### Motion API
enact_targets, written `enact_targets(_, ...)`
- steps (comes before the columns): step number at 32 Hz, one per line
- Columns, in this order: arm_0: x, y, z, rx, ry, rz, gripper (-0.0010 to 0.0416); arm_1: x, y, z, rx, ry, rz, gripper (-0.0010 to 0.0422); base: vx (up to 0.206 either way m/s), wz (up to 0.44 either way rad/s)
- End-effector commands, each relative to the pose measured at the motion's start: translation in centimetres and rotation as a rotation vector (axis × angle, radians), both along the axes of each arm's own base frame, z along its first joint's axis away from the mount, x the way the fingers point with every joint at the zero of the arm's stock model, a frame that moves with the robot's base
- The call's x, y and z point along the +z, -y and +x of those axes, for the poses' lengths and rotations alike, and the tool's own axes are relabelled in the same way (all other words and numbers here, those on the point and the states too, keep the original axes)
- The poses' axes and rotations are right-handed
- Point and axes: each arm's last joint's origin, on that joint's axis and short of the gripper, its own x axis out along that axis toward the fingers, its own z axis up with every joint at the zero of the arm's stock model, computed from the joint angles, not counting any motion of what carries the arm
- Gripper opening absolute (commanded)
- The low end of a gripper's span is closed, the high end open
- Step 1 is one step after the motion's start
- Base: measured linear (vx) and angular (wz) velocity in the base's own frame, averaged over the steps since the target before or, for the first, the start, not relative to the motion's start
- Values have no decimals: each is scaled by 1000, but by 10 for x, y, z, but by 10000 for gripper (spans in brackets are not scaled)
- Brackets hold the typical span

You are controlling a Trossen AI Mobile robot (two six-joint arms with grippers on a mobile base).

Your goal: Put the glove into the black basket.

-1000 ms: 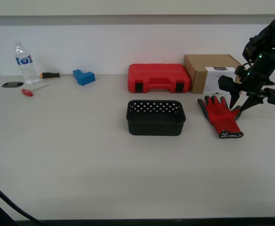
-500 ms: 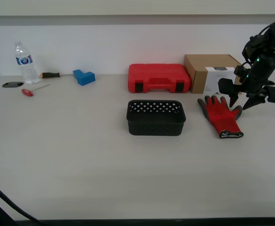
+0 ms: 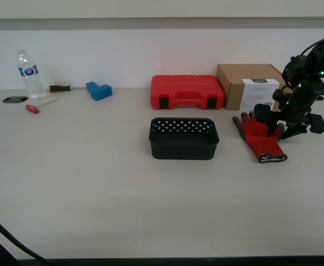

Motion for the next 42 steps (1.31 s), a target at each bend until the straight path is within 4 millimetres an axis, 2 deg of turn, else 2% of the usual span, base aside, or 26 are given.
enact_targets(1, 0, 0, 0, 3, 5, 15, 180, 1, 0, 0, 1, 5, 0, 0, 0, 0)
enact_targets(3, 0, -1, 1, 19, 19, 41, 152, 1, 0, 0, 1, 5, 0, 0, 0, 0)
enact_targets(5, 2, -2, 5, 31, 59, 78, 35, 1, 0, 0, 1, 5, 0, 0, 0, 0)
enact_targets(6, 2, -2, 5, 33, 60, 74, -8, 1, 0, 0, 1, 6, 0, 0, 0, 0)
enact_targets(8, 2, -2, 5, 33, 62, 72, 2, 1, 0, 0, 1, 5, 0, 0, 0, 0)
enact_targets(16, 8, -2, 9, 39, 94, 74, -2, 1, 0, 0, 1, 5, 0, 0, 0, 0)
enact_targets(18, 34, 0, 17, 48, 178, 63, -2, 1, 0, 0, 1, 5, 0, 0, 0, 0)
enact_targets(31, 90, -12, 22, 81, 242, 147, -1, 1, 0, 0, 1, 5, 0, 0, 0, 0)
enact_targets(33, 103, -20, 23, 104, 267, 149, -1, 1, 0, 0, 1, 5, 0, 0, 0, 0)
enact_targets(38, 119, -44, 22, 152, 288, 157, -1, 1, 0, 0, 1, 6, 0, 0, 0, 0)
enact_targets(41, 145, -72, 20, 205, 337, 173, -1, 1, 0, 0, 1, 6, 0, 0, 0, 0)
enact_targets(42, 147, -74, 19, 209, 340, 175, -1, 1, 0, 0, 2, 6, 0, 0, 0, 0)
